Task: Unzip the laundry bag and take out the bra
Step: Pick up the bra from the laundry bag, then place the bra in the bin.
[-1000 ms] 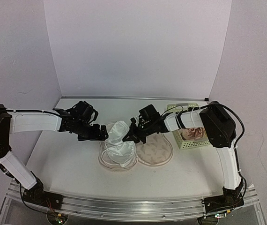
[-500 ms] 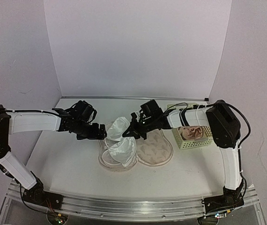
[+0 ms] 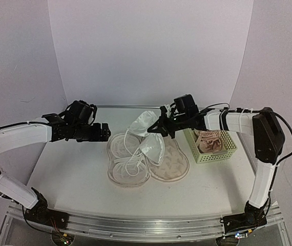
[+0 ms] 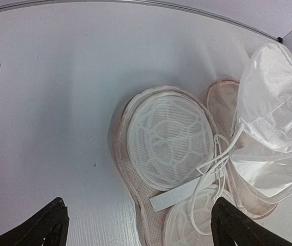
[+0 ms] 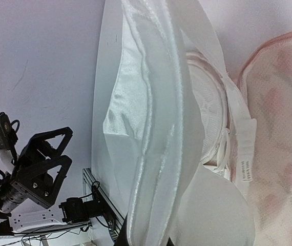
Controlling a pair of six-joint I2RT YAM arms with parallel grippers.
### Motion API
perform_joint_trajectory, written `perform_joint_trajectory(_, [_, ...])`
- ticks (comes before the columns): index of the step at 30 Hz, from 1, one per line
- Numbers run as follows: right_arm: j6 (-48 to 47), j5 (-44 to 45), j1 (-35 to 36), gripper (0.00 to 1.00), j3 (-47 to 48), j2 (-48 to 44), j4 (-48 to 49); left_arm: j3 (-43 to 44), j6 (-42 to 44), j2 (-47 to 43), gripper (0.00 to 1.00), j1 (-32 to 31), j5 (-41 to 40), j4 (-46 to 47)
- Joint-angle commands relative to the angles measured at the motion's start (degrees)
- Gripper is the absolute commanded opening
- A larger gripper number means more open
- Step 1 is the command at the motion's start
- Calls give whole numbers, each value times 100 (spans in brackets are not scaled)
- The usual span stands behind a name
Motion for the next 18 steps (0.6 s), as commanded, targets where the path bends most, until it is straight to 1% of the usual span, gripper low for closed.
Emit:
perform_joint_trajectory(1, [-58, -146, -343, 0, -136, -802, 170, 296, 151, -323, 97, 31, -364, -43])
perform_joint_trajectory(10, [-126, -133, -935, 0, -197, -1755, -7, 286, 166, -375, 97, 31, -416, -76])
perform_joint_trajectory(18, [-241, -98, -1471, 0, 90, -2498, -419, 249, 162, -366, 97, 31, -400, -75])
